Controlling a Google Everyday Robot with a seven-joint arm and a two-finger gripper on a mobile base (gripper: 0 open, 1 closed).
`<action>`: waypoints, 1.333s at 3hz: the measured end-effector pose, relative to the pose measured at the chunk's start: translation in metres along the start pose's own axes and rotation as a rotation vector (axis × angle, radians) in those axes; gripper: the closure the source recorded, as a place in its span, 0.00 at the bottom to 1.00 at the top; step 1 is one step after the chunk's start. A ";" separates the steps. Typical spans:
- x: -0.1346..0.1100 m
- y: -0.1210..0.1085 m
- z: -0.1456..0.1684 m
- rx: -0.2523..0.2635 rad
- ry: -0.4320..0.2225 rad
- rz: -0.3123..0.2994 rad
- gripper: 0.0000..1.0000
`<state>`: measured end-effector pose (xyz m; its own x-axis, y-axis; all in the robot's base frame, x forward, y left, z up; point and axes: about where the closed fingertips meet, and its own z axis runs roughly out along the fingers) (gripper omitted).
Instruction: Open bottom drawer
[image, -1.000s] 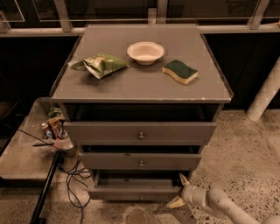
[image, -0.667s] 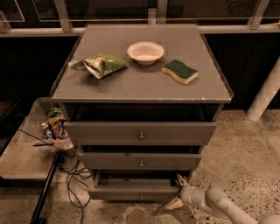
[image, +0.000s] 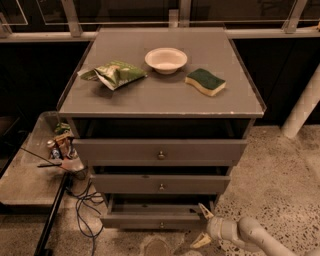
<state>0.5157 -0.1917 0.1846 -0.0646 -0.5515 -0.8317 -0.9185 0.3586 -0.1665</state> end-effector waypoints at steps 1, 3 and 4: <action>0.000 0.001 0.000 -0.001 -0.001 0.000 0.00; 0.011 -0.010 0.016 0.021 0.018 0.042 0.00; 0.011 -0.010 0.016 0.021 0.018 0.042 0.17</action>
Offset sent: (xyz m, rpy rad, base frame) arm 0.0165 -0.0045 -0.0138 -0.0136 0.0111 -0.0542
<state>0.5304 -0.1894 0.1686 -0.1098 -0.5488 -0.8287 -0.9066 0.3971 -0.1429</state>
